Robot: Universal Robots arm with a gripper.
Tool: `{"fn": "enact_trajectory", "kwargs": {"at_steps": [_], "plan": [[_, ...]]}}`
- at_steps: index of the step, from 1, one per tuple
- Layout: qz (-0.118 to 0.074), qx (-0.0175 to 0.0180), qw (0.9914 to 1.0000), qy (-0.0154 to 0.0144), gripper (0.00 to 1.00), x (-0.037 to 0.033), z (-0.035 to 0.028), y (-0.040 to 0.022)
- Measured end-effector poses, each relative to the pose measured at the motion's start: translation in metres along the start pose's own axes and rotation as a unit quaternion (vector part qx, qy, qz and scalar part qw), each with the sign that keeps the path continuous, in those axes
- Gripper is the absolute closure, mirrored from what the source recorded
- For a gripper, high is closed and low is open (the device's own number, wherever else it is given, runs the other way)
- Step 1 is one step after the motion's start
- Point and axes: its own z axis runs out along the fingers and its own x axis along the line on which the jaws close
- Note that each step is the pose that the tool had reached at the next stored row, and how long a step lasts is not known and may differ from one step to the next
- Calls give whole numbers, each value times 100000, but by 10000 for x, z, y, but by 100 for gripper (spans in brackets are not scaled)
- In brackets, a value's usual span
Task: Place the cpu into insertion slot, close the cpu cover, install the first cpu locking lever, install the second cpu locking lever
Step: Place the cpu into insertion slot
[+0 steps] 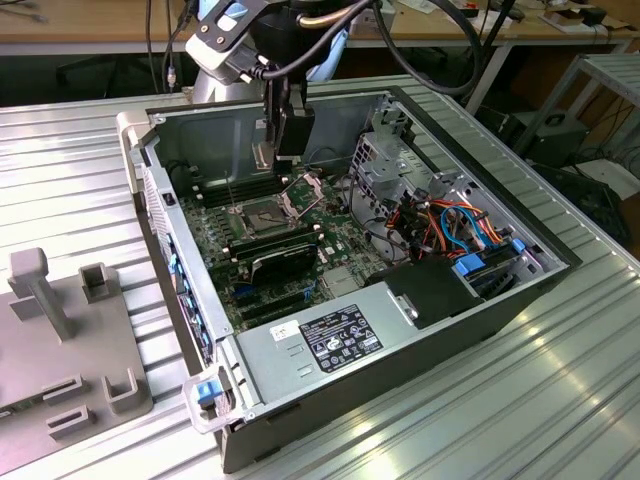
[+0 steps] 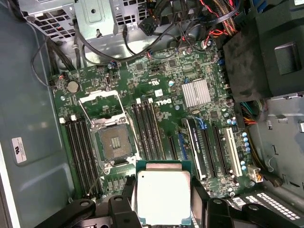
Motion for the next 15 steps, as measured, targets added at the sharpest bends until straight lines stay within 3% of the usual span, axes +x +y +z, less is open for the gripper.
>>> {"fn": "enact_trajectory", "kwargs": {"at_steps": [4,5,6,7,15], "plan": [[-150,-3,100000,4,45,0,0,2],[-1213,-23,99993,47,45,12,22,6],[-3499,-64,99939,123,45,36,87,10],[-4083,-77,99916,149,45,40,100,11],[-6234,-118,99805,224,45,145,241,70]]}}
